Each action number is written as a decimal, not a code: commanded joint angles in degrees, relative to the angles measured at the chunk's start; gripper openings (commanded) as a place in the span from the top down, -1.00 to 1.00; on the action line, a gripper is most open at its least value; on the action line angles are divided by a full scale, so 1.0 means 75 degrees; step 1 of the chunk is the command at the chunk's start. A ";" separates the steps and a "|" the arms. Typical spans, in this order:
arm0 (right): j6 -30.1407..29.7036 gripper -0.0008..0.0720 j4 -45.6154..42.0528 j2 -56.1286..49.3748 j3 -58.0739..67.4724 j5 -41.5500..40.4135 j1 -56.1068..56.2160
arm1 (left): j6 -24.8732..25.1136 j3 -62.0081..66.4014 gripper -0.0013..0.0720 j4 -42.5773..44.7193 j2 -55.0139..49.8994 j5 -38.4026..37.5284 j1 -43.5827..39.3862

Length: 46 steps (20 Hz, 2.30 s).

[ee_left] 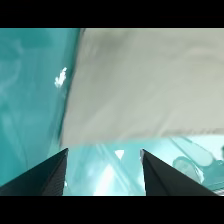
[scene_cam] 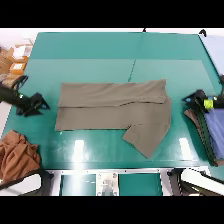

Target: Fold the shirts.

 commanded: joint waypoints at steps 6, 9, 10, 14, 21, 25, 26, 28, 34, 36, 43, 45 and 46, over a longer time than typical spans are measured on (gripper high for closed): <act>0.0801 -0.03 -0.0114 0.2725 -0.4832 -0.0906 -0.0868 | 0.0262 -0.5077 -0.45 -0.2130 0.2565 0.3086 0.0277; 0.0755 -0.04 -0.0073 0.2722 -0.5289 -0.1445 -0.0589 | 0.0597 -0.5584 -0.45 -0.2812 0.2550 0.4532 0.0277; 0.0766 -0.04 -0.0073 0.2716 -0.5345 -0.1582 -0.0376 | 0.0682 -0.5595 -0.45 -0.2961 0.2550 0.4838 0.0277; 0.1043 -0.19 0.0291 0.2215 -0.5400 -0.2398 0.0988 | 0.1110 -0.5595 -0.32 -0.3899 0.2486 0.5823 0.0277; 0.1005 -0.16 0.0860 0.1125 -0.5208 -0.2871 0.2430 | 0.2856 -0.5391 0.86 -0.6021 0.1134 0.5648 -0.0323; 0.1131 0.62 0.0373 0.1134 -0.4619 -0.1976 0.2430 | 0.2022 -0.4575 0.89 -0.4331 0.1145 0.4680 0.0026; 0.1411 0.67 0.0093 0.1154 -0.4418 -0.1705 0.2430 | 0.1722 -0.4331 0.89 -0.3719 0.1145 0.4325 0.0213; 0.1839 0.88 -0.0507 0.1265 -0.4077 -0.1326 0.2430 | 0.1311 -0.4010 0.89 -0.2824 0.1239 0.3742 0.0498; 0.2468 0.92 -0.1623 0.1705 -0.3853 -0.0892 0.2430 | 0.0901 -0.3981 0.89 -0.1623 0.1629 0.2882 0.0539; 0.2457 0.92 -0.1556 0.1705 -0.3450 -0.0589 0.2433 | 0.0898 -0.3794 0.89 -0.1623 0.1629 0.2483 0.0539; 0.2614 0.92 -0.0988 0.1014 -0.0332 -0.0565 0.3016 | 0.0085 -0.1227 0.89 -0.1626 0.1317 0.2352 -0.0149; 0.2640 0.92 -0.0991 0.0105 0.0670 -0.0723 0.3267 | -0.0090 -0.0455 0.89 -0.1629 0.0557 0.2637 -0.0662; 0.2643 0.92 -0.0985 -0.0440 0.1166 -0.0749 0.3357 | -0.0093 -0.0125 0.89 -0.1629 0.0093 0.2699 -0.0886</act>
